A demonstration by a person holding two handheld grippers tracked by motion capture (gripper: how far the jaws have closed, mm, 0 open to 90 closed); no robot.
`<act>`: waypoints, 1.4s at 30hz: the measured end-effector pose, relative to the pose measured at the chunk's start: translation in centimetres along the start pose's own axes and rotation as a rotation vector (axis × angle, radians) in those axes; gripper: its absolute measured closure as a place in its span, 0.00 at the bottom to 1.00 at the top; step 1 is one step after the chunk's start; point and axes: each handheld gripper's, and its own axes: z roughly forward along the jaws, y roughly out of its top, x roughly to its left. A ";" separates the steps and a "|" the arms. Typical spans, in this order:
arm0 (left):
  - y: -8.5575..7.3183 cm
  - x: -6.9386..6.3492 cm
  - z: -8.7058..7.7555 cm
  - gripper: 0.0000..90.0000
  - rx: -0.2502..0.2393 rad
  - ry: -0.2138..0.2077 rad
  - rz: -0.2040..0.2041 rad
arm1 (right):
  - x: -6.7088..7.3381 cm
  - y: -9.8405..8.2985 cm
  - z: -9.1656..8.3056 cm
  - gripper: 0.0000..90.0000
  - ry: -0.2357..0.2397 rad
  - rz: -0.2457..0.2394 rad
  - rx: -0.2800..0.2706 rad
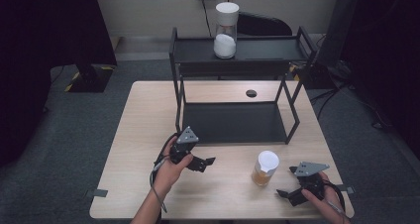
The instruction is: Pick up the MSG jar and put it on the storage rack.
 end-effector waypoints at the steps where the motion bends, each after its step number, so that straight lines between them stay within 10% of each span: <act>1: -0.2 -0.1 0.1 0.03 0.001 -0.001 0.000 | 0.0 0.0 0.0 0.00 0.000 0.000 0.000; 22: -4.0 -0.8 0.4 0.03 0.072 0.036 -0.026 | 0.0 0.0 0.0 0.00 0.000 0.000 0.000; 42: -5.1 -1.6 0.9 0.00 0.153 0.085 0.066 | 0.0 0.0 0.0 0.00 -0.001 0.000 0.001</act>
